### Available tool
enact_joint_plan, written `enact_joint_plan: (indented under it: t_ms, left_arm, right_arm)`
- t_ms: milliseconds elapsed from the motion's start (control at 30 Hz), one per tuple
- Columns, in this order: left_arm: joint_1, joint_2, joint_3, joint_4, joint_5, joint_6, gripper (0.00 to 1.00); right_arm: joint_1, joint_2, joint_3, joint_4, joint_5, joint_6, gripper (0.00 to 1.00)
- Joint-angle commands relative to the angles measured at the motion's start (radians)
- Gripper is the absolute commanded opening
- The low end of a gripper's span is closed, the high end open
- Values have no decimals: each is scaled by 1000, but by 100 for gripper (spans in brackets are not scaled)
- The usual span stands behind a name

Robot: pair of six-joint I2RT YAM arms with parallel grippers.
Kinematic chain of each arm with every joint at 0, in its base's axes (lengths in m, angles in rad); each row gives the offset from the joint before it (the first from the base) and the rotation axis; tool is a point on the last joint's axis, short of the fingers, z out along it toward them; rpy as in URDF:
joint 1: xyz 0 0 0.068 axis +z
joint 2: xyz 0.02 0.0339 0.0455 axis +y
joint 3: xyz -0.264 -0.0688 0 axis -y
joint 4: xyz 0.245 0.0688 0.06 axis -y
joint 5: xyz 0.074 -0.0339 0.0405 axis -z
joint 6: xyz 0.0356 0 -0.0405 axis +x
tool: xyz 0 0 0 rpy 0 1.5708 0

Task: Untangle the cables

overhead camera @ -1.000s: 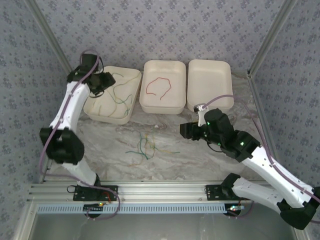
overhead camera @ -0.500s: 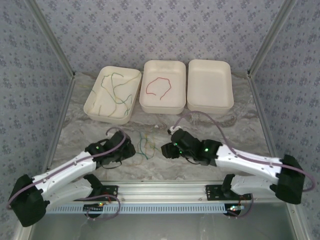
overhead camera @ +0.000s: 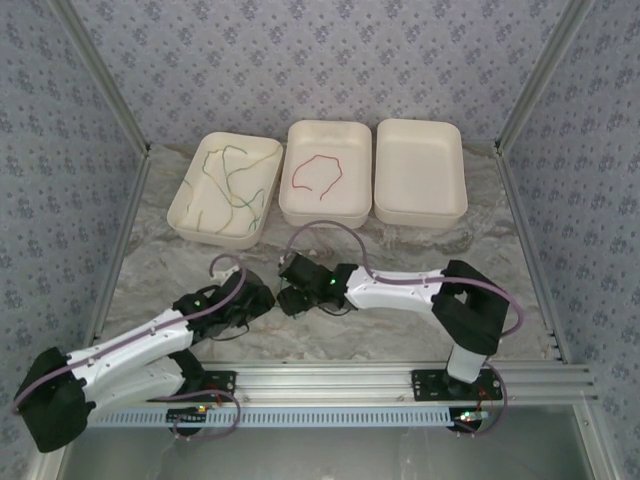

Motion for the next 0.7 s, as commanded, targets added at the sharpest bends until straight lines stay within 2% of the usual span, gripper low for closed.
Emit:
enact_joint_plan:
  t_ms: [0, 133, 233, 300, 367, 400, 500, 533, 567, 600, 667]
  left_arm:
    - [-13, 59, -13, 83, 16, -32, 61]
    - [-21, 164, 3, 152, 12, -41, 65]
    - [-25, 228, 6, 210, -6, -53, 61]
    - [-26, 281, 17, 238, -7, -55, 59]
    - [-30, 338, 36, 267, -7, -54, 51]
    - [-31, 362, 43, 283, -7, -52, 50]
    - [-32, 441, 75, 340, -23, -33, 43]
    - [-32, 468, 85, 368, -32, -22, 35]
    - [-30, 490, 92, 390, -40, -11, 14]
    - [-30, 503, 101, 399, -53, -4, 0]
    - [-19, 516, 120, 386, -84, 8, 0]
  right_arm:
    - [-11, 66, 62, -57, 21, -14, 55]
    - [-27, 90, 58, -61, 52, -2, 52]
    - [-48, 81, 44, -48, 49, -1, 46]
    - [-65, 84, 43, -36, 34, -7, 33]
    - [-80, 82, 42, -32, 30, -11, 6]
    - [-87, 67, 32, -23, 26, -12, 0]
    - [-108, -17, -12, 16, -7, -16, 0]
    - [-116, -50, -23, 13, -11, -18, 0]
    - [-128, -82, -33, 4, -9, -24, 0]
    - [-139, -114, -42, -5, -10, -27, 0]
    - [-178, -186, -70, -26, -17, -31, 0]
